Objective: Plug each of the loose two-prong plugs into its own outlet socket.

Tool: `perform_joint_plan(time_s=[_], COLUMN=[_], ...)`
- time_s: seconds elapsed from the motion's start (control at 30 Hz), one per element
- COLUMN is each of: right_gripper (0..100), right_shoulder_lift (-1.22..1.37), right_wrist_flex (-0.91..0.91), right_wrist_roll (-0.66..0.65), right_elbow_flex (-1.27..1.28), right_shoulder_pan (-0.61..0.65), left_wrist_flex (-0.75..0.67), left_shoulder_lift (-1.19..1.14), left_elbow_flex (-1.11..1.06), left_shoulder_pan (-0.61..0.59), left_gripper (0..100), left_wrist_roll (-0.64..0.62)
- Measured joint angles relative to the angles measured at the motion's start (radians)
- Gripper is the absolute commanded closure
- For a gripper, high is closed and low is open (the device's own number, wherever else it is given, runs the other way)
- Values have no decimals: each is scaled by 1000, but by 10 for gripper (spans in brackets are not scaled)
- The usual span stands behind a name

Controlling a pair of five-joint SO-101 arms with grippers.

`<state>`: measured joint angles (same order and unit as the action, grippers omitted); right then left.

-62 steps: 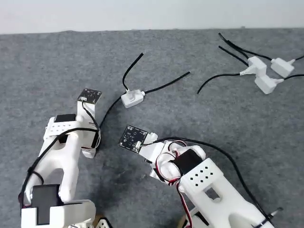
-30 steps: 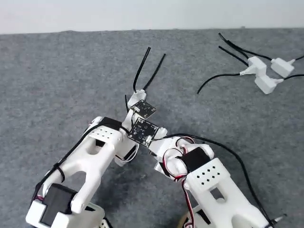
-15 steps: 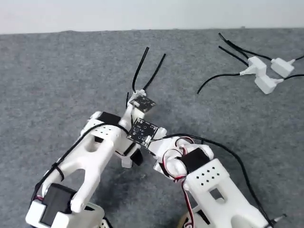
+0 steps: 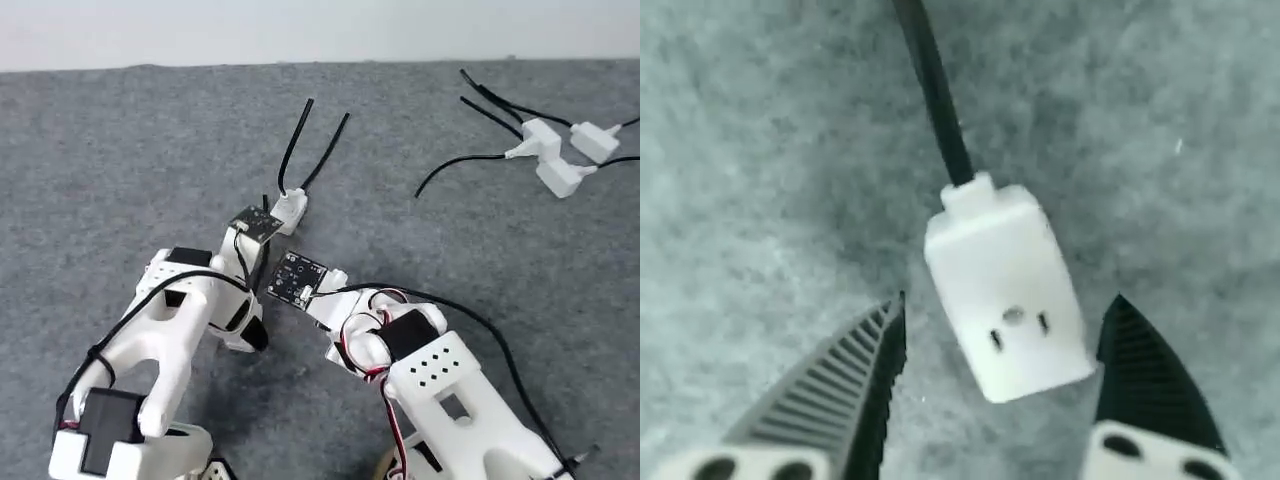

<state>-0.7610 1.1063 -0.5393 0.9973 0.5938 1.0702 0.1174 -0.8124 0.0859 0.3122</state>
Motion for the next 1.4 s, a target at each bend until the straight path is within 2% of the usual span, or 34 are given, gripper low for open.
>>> perform_joint_plan(time_s=[0.4,0.7,0.9,1.13,1.4], right_gripper=[991,991,991,991,991], right_shoulder_lift=[0,0,-101,-193,-198], right_wrist_flex=[-8,-8,71,207,212], right_wrist_roll=[0,25,32,54,61], right_elbow_flex=[0,-2,-120,-256,-292], right_shoulder_pan=[0,0,3,170,195], left_wrist_flex=[-2,238,305,342,322], left_shoulder_lift=[0,0,9,282,589], left_elbow_flex=[34,361,430,427,269], left_shoulder_pan=[0,0,0,112,163], left_gripper=[706,706,706,706,706], left_wrist_roll=[3,-49,-69,-74,-57])
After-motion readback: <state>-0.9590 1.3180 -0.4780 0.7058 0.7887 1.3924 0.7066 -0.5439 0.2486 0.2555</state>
